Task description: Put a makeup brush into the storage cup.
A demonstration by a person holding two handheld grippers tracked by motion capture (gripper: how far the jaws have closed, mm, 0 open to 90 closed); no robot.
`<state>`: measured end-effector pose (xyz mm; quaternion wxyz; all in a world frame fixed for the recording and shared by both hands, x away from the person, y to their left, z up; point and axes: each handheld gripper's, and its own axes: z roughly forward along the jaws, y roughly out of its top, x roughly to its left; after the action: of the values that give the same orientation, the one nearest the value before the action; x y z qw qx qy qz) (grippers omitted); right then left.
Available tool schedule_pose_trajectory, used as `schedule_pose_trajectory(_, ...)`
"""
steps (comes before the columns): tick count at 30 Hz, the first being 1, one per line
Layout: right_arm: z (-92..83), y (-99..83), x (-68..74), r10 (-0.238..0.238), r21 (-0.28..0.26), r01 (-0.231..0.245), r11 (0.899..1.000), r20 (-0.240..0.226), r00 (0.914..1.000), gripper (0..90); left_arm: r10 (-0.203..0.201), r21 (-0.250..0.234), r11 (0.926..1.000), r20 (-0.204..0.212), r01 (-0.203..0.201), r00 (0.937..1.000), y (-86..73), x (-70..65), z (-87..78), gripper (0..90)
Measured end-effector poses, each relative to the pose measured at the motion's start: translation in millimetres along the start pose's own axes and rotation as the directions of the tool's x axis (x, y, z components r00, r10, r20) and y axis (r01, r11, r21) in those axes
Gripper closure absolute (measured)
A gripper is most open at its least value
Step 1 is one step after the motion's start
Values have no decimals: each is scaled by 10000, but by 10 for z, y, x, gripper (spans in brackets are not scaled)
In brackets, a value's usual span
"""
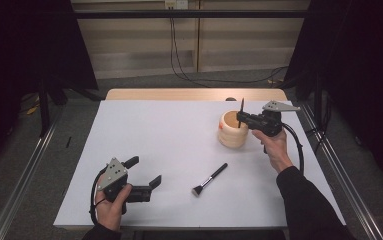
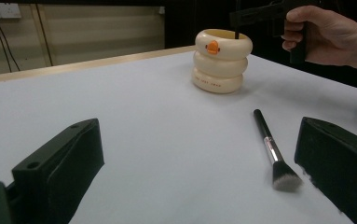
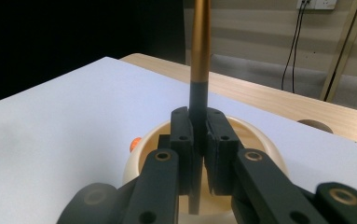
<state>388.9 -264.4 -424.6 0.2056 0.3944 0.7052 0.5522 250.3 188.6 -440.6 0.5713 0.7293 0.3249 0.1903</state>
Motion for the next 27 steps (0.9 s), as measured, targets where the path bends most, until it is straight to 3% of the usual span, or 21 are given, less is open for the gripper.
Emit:
schedule_pose_trajectory(10, 5, -1, 1, 45, -44, -46, 10000, 0, 10000, 794, -86, -121, 9999, -49, 85, 10000, -7, 12, -4, 12)
schedule_pose_trajectory(19, -12, 5, -11, 50, -28, -51, 10000, -8, 10000, 689, -54, -58, 10000, -73, 53, 10000, -9, 20, -4, 12)
schedule_pose_trajectory(27, -25, 10, 9, -25, -49, 26, 10000, 76, 10000, 277, -68, -89, 9999, -82, 68, 9999, -12, 21, 0, 13)
